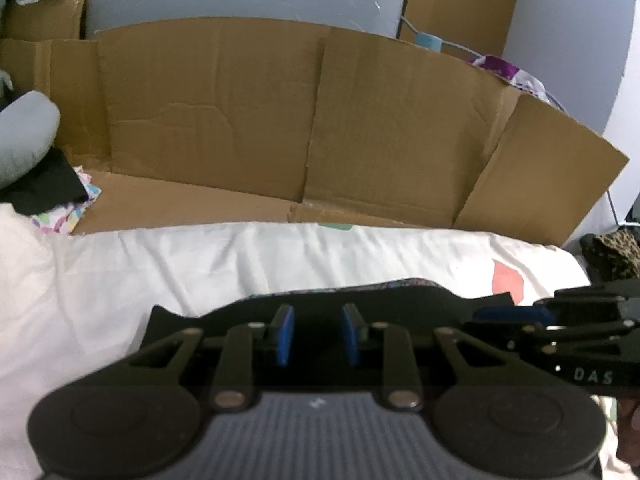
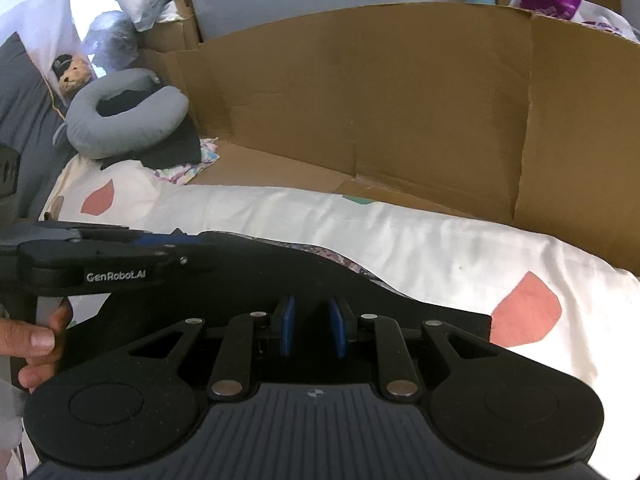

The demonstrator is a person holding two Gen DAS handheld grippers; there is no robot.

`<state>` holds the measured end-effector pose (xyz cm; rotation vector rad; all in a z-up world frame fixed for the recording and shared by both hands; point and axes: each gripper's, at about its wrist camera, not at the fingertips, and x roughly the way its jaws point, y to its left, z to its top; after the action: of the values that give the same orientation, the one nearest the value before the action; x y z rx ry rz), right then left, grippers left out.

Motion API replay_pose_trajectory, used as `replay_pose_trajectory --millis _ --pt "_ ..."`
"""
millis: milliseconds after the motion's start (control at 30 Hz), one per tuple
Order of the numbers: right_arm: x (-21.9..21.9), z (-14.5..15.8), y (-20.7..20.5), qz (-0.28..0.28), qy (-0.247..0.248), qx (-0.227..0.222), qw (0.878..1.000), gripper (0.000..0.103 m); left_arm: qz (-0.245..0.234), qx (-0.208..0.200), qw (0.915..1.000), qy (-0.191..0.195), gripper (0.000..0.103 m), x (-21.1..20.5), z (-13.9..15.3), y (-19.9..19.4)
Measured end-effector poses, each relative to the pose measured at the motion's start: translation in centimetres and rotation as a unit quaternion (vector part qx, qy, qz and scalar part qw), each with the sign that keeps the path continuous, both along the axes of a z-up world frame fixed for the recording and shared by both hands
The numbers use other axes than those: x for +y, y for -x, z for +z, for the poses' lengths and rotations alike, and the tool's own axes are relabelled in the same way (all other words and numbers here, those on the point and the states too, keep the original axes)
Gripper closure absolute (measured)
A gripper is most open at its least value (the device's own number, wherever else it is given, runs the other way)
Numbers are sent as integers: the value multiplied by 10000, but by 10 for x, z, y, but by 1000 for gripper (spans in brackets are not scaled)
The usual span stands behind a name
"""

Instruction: Fold clothes

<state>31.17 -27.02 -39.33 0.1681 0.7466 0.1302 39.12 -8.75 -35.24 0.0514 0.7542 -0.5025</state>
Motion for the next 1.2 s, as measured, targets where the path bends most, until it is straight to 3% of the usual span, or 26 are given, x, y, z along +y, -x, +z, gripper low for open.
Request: replay_pose_trajectory --millis 433,567,700,833,1033,1200 --pt "16 -11 -35 221 353 137 9990 79 159 214 9994 -202 76 5 -19 -18" --pt "20 -16 -46 283 484 216 9982 79 282 133 9993 -201 81 6 -11 -15" --pt "20 -20 -52 332 509 278 9978 80 -62 -131 9998 -160 81 4 -3 -1" --pt "16 -24 -54 403 445 333 9976 80 -142 -47 9997 -195 80 -1 -7 -1" --pt "10 -10 -52 440 321 328 9980 79 -67 -30 9999 -95 58 2 0 -2" --pt "6 -1 -29 426 188 161 9988 78 -430 -159 9984 -321 51 1 -4 11"
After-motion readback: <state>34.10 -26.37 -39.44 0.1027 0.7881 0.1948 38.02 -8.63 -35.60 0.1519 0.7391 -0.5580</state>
